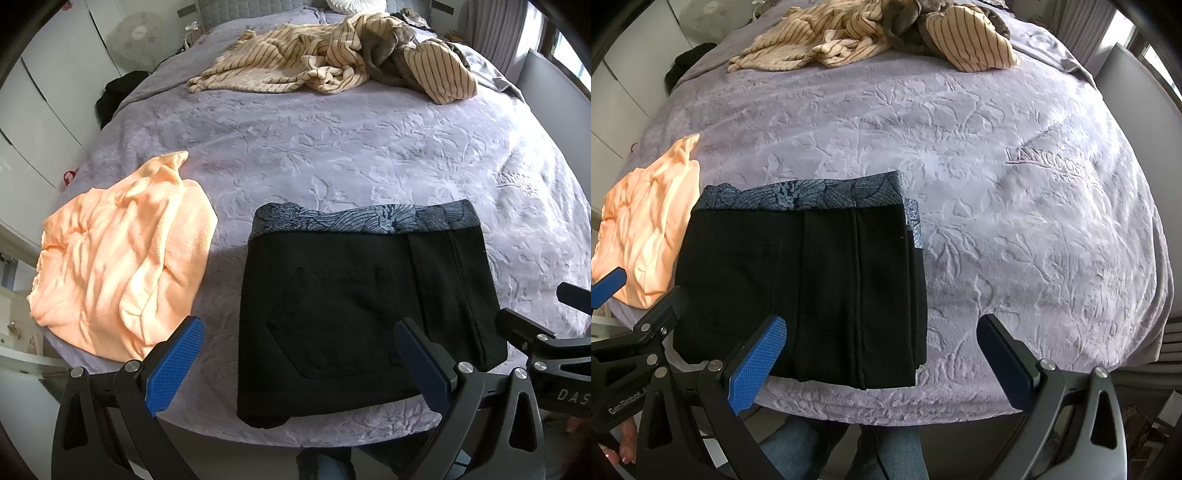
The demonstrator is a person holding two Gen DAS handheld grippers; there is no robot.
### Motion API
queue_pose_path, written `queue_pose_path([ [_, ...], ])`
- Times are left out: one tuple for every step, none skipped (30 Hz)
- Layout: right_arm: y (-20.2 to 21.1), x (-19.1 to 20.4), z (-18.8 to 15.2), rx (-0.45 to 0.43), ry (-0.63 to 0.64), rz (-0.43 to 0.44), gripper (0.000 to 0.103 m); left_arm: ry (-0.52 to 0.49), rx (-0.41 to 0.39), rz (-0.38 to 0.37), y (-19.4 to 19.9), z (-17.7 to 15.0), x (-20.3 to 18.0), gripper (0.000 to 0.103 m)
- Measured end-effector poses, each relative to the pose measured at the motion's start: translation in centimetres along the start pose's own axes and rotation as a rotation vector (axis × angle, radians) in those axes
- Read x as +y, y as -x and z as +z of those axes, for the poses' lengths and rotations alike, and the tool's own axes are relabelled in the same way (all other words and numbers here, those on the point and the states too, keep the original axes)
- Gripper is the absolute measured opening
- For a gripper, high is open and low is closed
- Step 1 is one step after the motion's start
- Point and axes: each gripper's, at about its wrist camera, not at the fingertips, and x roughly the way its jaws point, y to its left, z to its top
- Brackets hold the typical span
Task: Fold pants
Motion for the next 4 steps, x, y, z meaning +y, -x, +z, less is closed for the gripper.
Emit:
queue_pose_path([
  [0.00,0.02,0.01,0.000,-0.001,-0.001,0.103,0.002,-0.003,0.000,0.03,0.01,0.04,0.103],
  [0.00,0.03,0.02,-0.001,-0.001,0.000,0.103,0.003,-0.004,-0.004,0.05,0.03,0.09,0.103],
  [-0.02,0.02,-0.01,0.000,-0.001,0.000,0.103,0.004,-0.004,-0.007,0.03,0.06,0.14,0.103],
  [0.00,0.03,0.02,0.000,-0.001,0.000,0.103,0.003,-0.003,-0.006,-0.02,0.08,0.17,0.103],
])
